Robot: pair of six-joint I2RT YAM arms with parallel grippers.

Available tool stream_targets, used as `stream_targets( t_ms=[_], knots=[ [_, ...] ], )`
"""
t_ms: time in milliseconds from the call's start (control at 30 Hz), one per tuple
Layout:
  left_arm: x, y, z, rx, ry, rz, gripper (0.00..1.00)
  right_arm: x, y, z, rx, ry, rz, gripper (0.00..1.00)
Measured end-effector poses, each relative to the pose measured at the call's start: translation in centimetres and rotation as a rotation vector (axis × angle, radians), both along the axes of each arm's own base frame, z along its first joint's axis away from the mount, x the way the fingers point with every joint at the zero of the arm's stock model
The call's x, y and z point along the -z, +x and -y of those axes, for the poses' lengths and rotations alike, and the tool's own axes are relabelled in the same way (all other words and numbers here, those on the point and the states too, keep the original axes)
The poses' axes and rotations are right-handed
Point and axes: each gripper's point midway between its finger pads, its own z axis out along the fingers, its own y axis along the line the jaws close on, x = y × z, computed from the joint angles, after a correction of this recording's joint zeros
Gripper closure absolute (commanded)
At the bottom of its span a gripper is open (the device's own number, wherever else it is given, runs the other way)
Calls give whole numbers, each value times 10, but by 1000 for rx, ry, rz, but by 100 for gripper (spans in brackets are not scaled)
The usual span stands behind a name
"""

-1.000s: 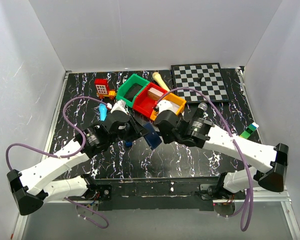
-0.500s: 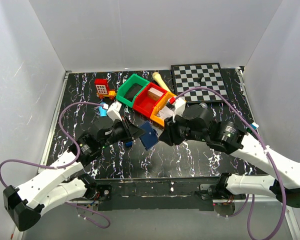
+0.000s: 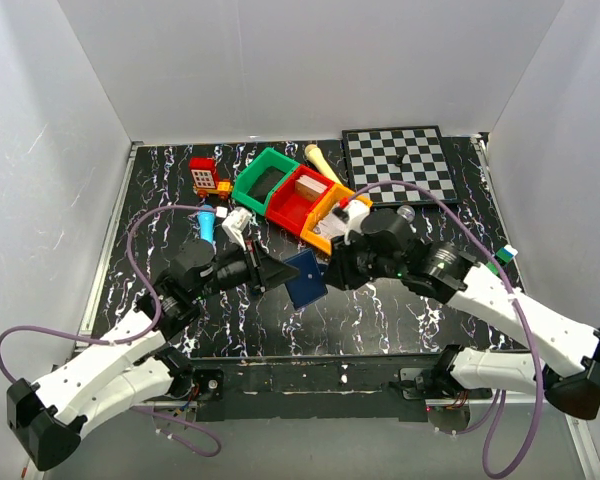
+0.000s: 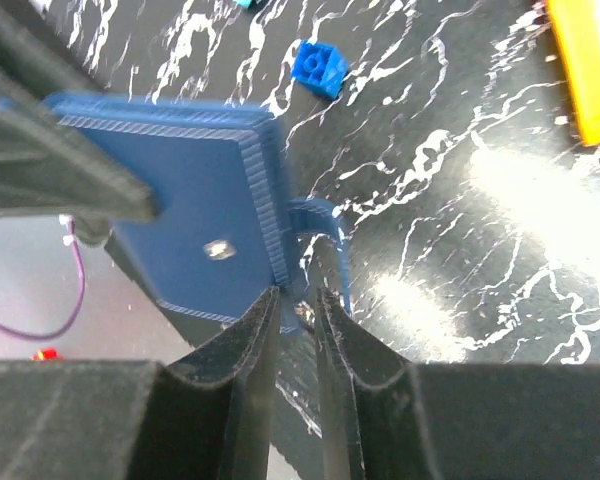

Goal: Take the credit cards out of the card holder
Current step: Open the card holder at the center of the board.

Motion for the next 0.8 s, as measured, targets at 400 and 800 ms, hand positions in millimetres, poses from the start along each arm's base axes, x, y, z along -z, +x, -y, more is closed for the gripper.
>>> stream_targets(
  t_ms=[400, 800],
  knots=[
    [-12, -26, 4, 313, -274, 103, 100, -36, 5, 28, 59, 208, 18, 43],
    [-29, -17, 5, 518, -430, -89, 100, -109, -29, 37, -44, 469, 114, 30]
  ],
)
